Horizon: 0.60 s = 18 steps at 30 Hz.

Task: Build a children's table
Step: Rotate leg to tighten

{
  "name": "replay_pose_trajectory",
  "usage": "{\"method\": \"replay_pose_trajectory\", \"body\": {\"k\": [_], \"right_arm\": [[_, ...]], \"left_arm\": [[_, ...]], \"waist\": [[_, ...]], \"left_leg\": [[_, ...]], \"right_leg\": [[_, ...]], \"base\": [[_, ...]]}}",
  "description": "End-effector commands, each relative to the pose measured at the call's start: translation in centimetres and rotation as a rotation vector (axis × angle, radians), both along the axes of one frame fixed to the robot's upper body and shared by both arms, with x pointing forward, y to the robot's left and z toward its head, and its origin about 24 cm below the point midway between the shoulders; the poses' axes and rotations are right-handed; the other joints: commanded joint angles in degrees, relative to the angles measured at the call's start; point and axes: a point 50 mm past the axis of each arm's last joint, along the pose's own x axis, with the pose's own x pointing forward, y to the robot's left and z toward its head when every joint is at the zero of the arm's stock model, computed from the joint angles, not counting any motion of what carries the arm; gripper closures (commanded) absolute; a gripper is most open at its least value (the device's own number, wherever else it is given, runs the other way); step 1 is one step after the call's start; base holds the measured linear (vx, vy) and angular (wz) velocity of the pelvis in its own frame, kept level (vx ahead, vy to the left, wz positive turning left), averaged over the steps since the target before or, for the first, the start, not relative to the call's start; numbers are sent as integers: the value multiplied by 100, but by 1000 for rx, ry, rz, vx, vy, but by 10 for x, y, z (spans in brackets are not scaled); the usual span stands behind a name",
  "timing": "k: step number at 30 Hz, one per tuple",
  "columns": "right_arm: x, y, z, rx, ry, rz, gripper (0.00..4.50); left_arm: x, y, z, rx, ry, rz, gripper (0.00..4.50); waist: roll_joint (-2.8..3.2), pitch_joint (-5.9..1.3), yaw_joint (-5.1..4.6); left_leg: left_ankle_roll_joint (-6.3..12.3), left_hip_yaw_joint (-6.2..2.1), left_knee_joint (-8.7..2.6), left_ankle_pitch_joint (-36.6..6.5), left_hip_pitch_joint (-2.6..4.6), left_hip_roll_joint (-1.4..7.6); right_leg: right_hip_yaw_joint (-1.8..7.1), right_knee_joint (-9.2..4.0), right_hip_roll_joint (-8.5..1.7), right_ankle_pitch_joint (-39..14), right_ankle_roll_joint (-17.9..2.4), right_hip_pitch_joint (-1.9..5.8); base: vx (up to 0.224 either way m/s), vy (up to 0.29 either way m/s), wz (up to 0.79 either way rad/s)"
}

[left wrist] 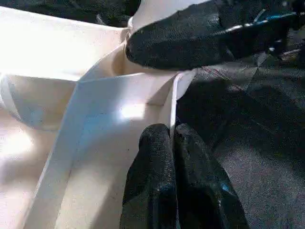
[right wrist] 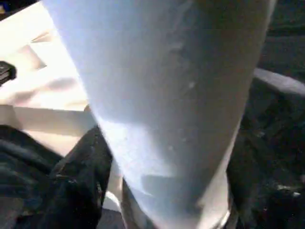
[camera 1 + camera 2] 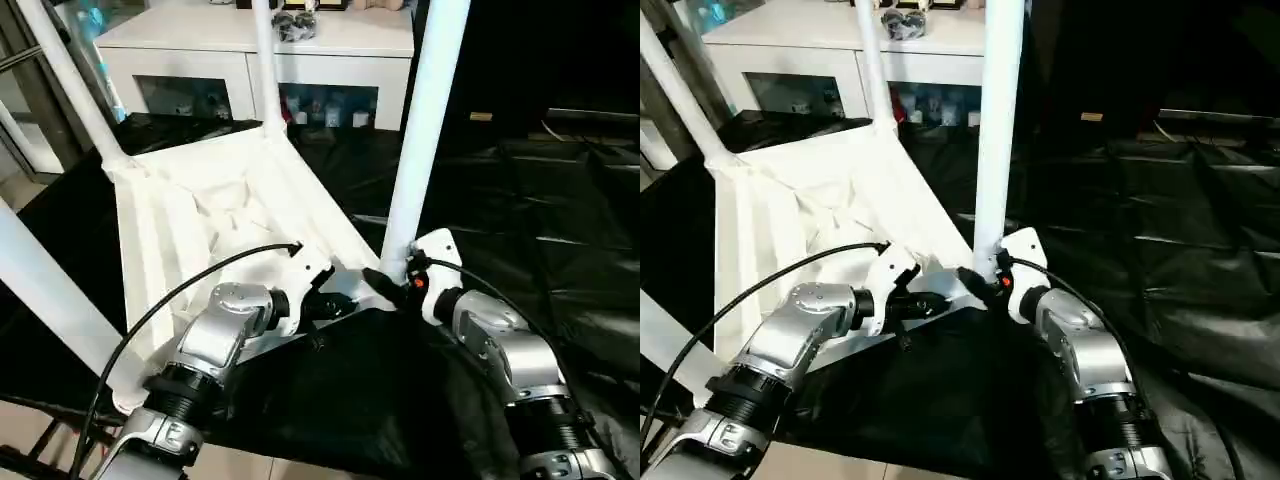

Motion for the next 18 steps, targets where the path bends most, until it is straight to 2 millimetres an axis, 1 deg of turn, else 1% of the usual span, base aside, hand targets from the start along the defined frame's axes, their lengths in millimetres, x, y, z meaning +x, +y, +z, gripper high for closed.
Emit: {"method": "replay_pose_trajectory", "body": {"k": [1,2,3,4,5,6,7,8,9,10,11,12,13,15,16,17,18], "right_arm": [[-16,34,-5,47,56,274,79],[-19,27,-1,7,29,349,79],[-19,25,0,4,27,364,79],[-21,19,4,-5,23,414,79],[-24,15,6,-1,30,450,79],[-27,11,9,6,44,501,79],[-28,10,10,8,48,511,79],[-35,3,14,18,82,596,79],[-36,2,15,18,86,606,79],[-37,0,16,17,94,626,93],[-39,-5,18,17,123,670,103],[-40,-6,18,19,134,688,110],[-41,-6,18,19,139,695,110],[-42,-6,17,14,145,708,135],[-43,-4,16,8,153,722,135],[-44,-1,15,6,158,732,153],[-44,-1,15,6,158,732,153]], "left_arm": [[-2,-14,15,-53,-66,-111,450],[-2,-7,16,-47,-56,-144,450],[-3,-6,16,-48,-55,-156,450],[-5,-1,17,-49,-51,-200,450],[-6,1,17,-47,-44,-228,450],[-8,4,17,-42,-36,-266,450],[-8,4,17,-42,-34,-273,450],[-10,10,19,-36,-17,-331,450],[-10,10,19,-36,-15,-337,450],[-10,12,20,-35,-10,-351,450],[-8,16,23,-30,-5,-388,450],[-8,18,24,-27,-4,-410,450],[-8,19,25,-25,-4,-418,450],[-7,20,25,-15,-4,-429,450],[-7,21,25,-9,0,-438,450],[-6,21,26,-12,4,-442,450],[-6,21,26,-12,4,-442,450]], "waist": [[-108,-262,37],[-87,-265,38],[-91,-283,39],[-68,-292,43],[-71,-299,53],[-62,-295,66],[-63,-300,80],[-57,-305,111],[-53,-307,132],[-58,-295,161],[-82,-293,193],[-74,-290,204],[-85,-278,221],[-86,-271,229],[28,-266,230],[19,-271,225],[-7,-268,220]], "left_leg": [[314,24,-365,-1177,-51,41],[346,29,-354,-1074,-56,36],[365,38,-334,-995,-54,33],[426,35,-322,-822,-61,34],[513,45,-305,-757,-50,37],[547,47,-303,-751,-47,39],[604,56,-293,-712,-37,51],[637,56,-287,-668,-20,51],[660,60,-283,-661,-12,60],[685,66,-283,-653,-21,73],[667,71,-283,-690,-15,80],[650,67,-288,-726,-18,79],[607,72,-293,-822,-12,82],[522,73,-302,-920,-7,86],[438,65,-306,-1006,6,84],[368,58,-312,-1055,7,79],[355,60,-315,-1053,2,77]], "right_leg": [[130,-444,-160,-1416,-1073,278],[127,-431,-152,-1216,-1117,280],[131,-404,-150,-1041,-1162,287],[128,-374,-149,-717,-1268,294],[127,-354,-139,-481,-1376,295],[128,-343,-140,-408,-1423,297],[132,-329,-143,-242,-1508,295],[127,-311,-136,-128,-1583,305],[123,-301,-134,-74,-1619,300],[122,-287,-131,-37,-1655,300],[122,-291,-141,-120,-1665,295],[121,-288,-142,-192,-1667,296],[125,-303,-153,-385,-1642,283],[132,-321,-161,-563,-1603,272],[136,-339,-163,-614,-1591,259],[132,-332,-160,-637,-1591,276],[134,-337,-154,-622,-1578,282]], "base": [[0,0,0],[0,0,0],[0,0,0],[0,0,0],[0,0,0],[0,0,0],[0,0,0],[0,0,0],[0,0,0],[0,0,0],[0,0,0],[0,0,0],[0,0,0],[0,0,0],[0,0,0],[0,0,0],[0,0,0]]}}
